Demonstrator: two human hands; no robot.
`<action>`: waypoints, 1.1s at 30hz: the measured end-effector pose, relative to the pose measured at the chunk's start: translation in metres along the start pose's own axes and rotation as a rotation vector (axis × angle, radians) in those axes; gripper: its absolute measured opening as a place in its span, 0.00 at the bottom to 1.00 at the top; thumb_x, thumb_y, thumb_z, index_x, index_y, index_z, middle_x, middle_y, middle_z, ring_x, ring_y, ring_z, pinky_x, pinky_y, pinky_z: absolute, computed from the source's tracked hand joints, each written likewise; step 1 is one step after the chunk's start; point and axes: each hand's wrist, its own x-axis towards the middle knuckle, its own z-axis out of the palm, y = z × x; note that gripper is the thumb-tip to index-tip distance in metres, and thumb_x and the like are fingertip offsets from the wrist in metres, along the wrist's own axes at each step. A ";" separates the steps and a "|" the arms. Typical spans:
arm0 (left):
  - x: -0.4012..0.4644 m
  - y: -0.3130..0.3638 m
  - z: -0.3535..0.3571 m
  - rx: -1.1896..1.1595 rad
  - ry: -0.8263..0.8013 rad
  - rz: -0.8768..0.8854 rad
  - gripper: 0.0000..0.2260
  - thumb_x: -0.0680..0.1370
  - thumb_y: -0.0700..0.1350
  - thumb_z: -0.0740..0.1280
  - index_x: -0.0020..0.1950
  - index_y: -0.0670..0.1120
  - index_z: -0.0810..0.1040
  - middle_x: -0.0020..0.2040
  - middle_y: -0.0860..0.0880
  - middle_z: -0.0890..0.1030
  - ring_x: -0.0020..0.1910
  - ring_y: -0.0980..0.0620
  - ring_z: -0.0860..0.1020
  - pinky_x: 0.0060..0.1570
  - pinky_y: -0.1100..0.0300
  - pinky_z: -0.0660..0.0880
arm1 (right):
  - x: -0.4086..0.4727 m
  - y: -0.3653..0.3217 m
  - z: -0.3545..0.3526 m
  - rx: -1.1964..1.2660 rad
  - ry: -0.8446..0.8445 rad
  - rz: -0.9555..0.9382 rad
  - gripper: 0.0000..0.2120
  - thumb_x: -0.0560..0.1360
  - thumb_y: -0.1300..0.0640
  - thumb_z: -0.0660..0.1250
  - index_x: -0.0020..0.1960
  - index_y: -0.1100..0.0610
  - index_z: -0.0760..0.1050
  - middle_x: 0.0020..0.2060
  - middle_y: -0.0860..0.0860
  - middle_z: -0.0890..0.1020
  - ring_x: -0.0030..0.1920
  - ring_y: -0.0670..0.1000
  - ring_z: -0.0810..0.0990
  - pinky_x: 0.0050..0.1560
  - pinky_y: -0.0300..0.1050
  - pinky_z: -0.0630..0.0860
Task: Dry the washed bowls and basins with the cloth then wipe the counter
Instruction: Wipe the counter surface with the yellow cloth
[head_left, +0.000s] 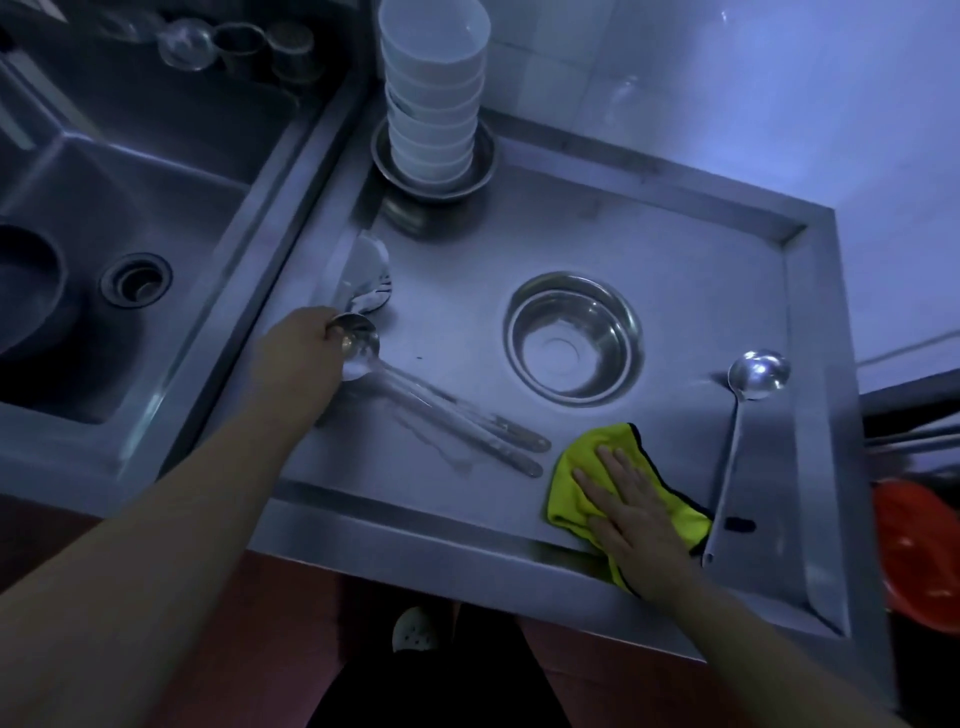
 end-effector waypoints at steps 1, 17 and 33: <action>0.005 0.003 0.003 -0.005 0.009 0.015 0.10 0.77 0.39 0.63 0.56 0.42 0.79 0.54 0.41 0.80 0.51 0.41 0.77 0.52 0.53 0.71 | 0.000 0.000 0.000 -0.007 -0.005 0.001 0.26 0.80 0.56 0.60 0.74 0.49 0.54 0.76 0.49 0.50 0.77 0.51 0.43 0.74 0.44 0.40; 0.056 0.048 0.046 0.373 -0.031 0.302 0.08 0.76 0.37 0.62 0.54 0.40 0.74 0.50 0.39 0.80 0.49 0.39 0.78 0.49 0.50 0.71 | -0.007 -0.011 0.011 -0.089 0.189 0.024 0.30 0.62 0.73 0.75 0.62 0.58 0.79 0.67 0.61 0.72 0.60 0.69 0.74 0.58 0.62 0.73; -0.036 -0.083 -0.072 0.148 0.293 0.147 0.12 0.79 0.41 0.61 0.59 0.44 0.78 0.50 0.40 0.82 0.44 0.37 0.79 0.42 0.51 0.73 | 0.056 -0.200 0.048 -0.002 0.108 -0.478 0.18 0.77 0.56 0.62 0.66 0.56 0.76 0.67 0.65 0.71 0.53 0.67 0.76 0.55 0.57 0.74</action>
